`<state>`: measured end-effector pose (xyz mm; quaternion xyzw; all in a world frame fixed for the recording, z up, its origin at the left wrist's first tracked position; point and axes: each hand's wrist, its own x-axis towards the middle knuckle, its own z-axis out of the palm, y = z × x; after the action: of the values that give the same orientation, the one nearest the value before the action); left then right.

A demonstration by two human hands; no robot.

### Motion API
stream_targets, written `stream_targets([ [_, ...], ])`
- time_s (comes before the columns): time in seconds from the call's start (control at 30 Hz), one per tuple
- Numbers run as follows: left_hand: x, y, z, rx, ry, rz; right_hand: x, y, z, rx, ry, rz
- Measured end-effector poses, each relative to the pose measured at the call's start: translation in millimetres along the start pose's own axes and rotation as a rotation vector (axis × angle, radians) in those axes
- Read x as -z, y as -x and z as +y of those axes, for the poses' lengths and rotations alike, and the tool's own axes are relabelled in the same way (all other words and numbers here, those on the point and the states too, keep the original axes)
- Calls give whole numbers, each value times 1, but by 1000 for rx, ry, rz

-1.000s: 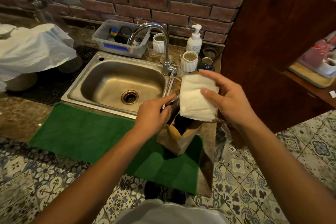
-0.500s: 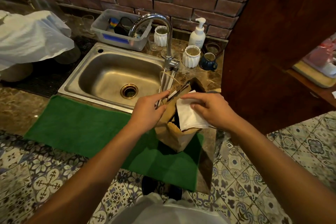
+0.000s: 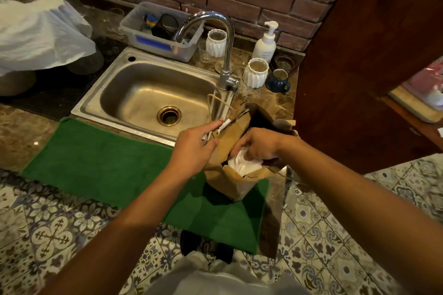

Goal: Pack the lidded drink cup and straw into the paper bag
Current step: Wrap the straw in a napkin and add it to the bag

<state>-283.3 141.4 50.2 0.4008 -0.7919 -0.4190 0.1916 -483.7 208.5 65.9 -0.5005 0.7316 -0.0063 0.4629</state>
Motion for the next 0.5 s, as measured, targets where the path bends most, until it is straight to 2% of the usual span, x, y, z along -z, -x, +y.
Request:
stream_targets([
  [0.17,2,0,2,-12,-23,19,-1,-10,-12,-36,121,-57],
  [0.27,4,2,1,-13,-17,12,-1,-2,-11,-4,338,-15],
  [0.4,4,5,2,-26,-30,8,-4,2,-8,-1,453,67],
  [0.5,3,8,7,-57,-74,14,-8,2,-12,-46,529,55],
])
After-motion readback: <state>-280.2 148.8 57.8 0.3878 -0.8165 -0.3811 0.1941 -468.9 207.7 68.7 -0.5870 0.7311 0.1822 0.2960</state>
